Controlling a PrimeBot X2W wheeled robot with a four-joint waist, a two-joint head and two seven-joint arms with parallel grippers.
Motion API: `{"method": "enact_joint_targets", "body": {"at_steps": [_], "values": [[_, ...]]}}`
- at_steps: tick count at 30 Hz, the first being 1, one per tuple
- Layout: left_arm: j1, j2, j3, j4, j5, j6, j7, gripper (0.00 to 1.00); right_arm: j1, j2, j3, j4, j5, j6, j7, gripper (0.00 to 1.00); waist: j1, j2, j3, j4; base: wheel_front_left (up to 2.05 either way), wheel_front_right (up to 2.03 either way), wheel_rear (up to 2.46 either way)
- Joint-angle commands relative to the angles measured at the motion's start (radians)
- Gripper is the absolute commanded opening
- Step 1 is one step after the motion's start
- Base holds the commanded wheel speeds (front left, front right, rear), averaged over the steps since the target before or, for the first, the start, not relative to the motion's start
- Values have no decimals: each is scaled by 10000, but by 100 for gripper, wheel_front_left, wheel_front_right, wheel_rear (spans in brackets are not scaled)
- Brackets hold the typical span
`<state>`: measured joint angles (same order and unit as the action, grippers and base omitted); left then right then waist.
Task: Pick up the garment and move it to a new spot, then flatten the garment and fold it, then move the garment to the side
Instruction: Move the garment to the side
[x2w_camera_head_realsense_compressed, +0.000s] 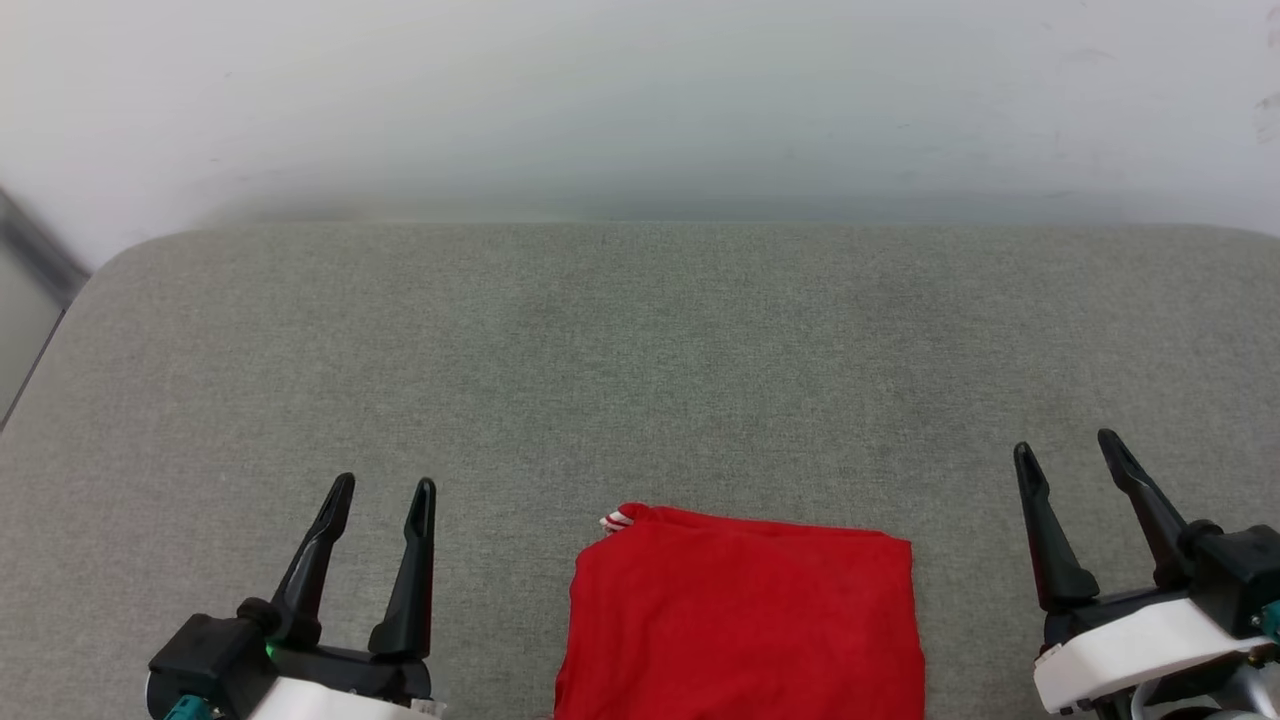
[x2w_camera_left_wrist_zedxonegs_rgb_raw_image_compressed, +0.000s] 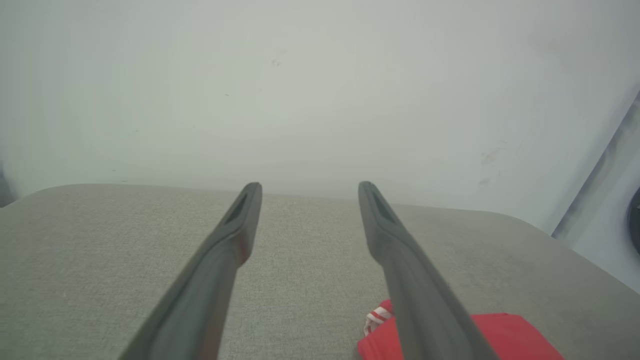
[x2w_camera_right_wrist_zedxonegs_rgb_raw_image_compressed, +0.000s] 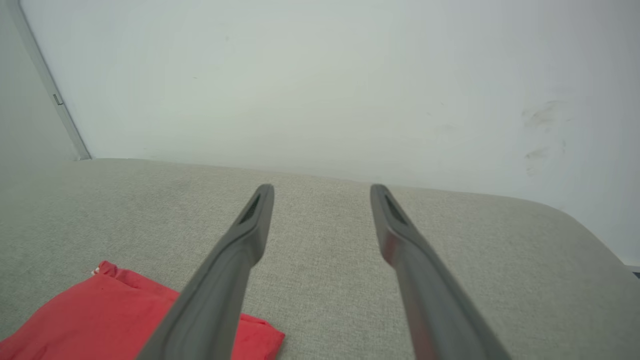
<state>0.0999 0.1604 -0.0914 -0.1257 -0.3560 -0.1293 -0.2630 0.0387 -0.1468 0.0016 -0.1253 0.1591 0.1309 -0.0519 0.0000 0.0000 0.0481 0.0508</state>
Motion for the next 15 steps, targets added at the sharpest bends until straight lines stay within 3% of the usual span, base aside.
{"method": "enact_joint_targets", "body": {"at_steps": [1,9,15], "values": [[150,2,34,-24,28,-14,-21,100,94,118,-55,-34,38,-4,35,100,0,0,-17,18,0,0,0],[69,-26,6,-52,167,-13,-21,100,249,404,-103,-30,230,-4,418,100,0,0,65,59,0,0,0],[-115,-30,-21,-57,193,-13,-21,100,-22,-28,416,-430,502,-5,3158,100,0,0,278,33,0,0,0]]}}
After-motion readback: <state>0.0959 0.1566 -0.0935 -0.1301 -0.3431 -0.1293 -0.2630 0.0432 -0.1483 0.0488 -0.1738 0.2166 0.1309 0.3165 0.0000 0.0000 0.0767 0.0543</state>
